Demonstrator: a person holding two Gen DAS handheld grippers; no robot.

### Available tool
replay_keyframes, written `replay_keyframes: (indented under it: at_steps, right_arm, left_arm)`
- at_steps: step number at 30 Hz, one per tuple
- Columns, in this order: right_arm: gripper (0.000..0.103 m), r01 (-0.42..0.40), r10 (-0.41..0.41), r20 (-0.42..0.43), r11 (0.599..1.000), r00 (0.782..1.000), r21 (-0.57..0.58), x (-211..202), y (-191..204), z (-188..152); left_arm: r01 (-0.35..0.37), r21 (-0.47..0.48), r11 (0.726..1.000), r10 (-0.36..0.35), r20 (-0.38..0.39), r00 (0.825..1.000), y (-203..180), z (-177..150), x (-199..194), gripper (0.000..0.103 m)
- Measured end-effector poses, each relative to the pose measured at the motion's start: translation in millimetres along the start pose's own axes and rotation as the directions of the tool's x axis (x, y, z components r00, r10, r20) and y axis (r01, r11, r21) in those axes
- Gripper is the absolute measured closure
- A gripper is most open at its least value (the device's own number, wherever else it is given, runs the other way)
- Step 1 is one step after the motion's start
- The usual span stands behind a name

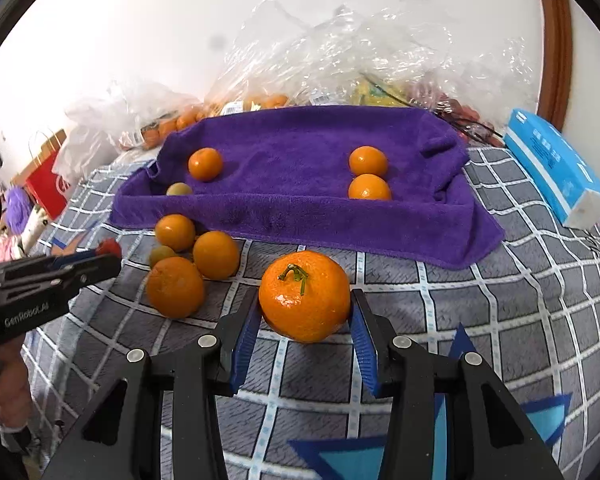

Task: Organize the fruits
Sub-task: 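Lift and carry the tangerine and red apple over the purple towel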

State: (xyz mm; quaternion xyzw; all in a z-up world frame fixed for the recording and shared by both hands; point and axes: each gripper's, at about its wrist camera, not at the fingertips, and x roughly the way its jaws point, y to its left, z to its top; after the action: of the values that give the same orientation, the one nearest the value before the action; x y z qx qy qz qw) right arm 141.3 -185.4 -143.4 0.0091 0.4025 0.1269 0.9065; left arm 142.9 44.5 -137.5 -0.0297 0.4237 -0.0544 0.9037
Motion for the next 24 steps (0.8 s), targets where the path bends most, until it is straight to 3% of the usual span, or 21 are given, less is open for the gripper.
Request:
replay_keyframes:
  at_steps: [12,24]
  right_arm:
    - [0.059,0.030,-0.031,0.068,0.999,0.997,0.018,-70.0,3.1,9.4]
    - [0.059,0.072,-0.076,0.136,0.997,0.988,0.033,-120.0,7.9,29.4]
  left_arm:
    - [0.005,-0.083,0.997,-0.001,0.047,0.999,15.6,-6.1,-54.5,0.081]
    - [0.024,-0.090,0.996,-0.014,0.116,0.993,20.4,8.9,-91.5,0.081]
